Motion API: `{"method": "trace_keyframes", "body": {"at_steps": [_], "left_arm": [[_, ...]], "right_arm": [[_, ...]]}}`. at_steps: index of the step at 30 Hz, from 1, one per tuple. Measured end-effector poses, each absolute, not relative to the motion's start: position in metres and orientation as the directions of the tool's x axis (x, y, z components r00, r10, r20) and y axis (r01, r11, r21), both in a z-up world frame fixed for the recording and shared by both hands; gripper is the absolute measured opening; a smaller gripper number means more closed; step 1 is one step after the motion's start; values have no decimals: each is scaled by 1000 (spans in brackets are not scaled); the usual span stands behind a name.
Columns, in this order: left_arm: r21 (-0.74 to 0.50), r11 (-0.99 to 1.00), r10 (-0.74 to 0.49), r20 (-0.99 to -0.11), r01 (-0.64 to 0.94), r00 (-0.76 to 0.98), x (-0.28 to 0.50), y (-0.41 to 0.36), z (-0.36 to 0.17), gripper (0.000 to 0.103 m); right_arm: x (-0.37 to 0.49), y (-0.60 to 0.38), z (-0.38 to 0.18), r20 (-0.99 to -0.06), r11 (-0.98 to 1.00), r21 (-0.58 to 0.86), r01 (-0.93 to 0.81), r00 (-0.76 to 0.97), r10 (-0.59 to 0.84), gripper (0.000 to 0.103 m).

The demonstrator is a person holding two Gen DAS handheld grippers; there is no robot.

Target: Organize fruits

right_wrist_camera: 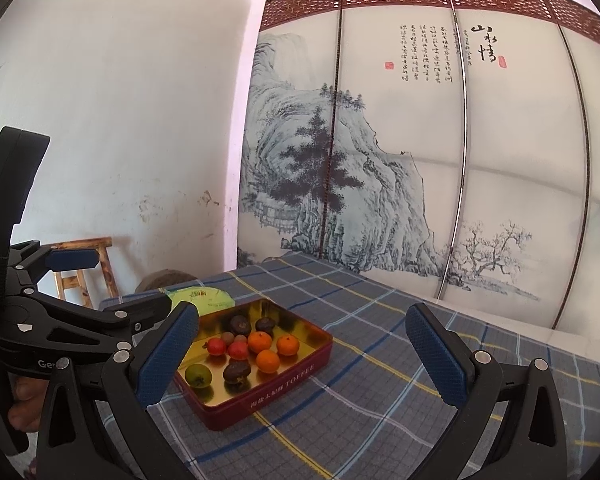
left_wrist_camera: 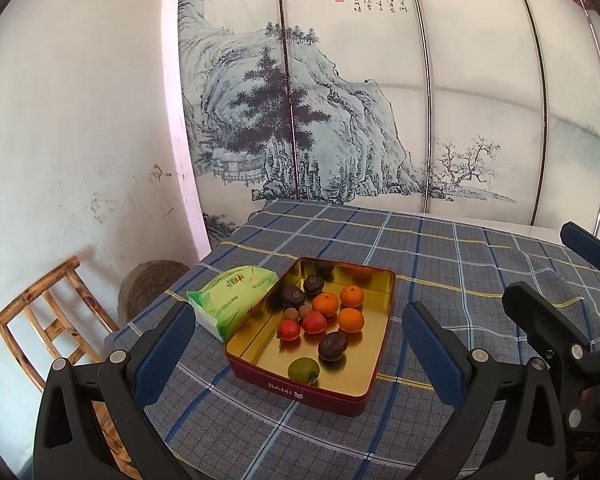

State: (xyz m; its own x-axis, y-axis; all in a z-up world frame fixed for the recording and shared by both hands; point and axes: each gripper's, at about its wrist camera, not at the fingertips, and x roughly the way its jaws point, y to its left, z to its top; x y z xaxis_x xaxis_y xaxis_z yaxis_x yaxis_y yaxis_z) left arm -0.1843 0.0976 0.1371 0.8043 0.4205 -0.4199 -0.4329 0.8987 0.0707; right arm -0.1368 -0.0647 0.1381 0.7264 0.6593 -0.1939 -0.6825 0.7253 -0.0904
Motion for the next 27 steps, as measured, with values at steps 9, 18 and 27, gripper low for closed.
{"method": "trace_keyframes", "body": {"at_steps": [9, 18, 27], "left_arm": [[83, 899, 420, -444, -431, 792, -181, 101, 127, 103], [117, 885, 449, -469, -450, 761, -162, 106, 126, 103], [152, 885, 457, -456, -439, 763, -151, 104, 134, 103]], "right_arm": [[-134, -67, 135, -211, 724, -81, -685, 721, 660, 103], [-93, -79, 124, -304, 700, 29, -713, 661, 686, 103], [61, -153, 46, -683, 836, 56, -545, 590, 430, 103]]}}
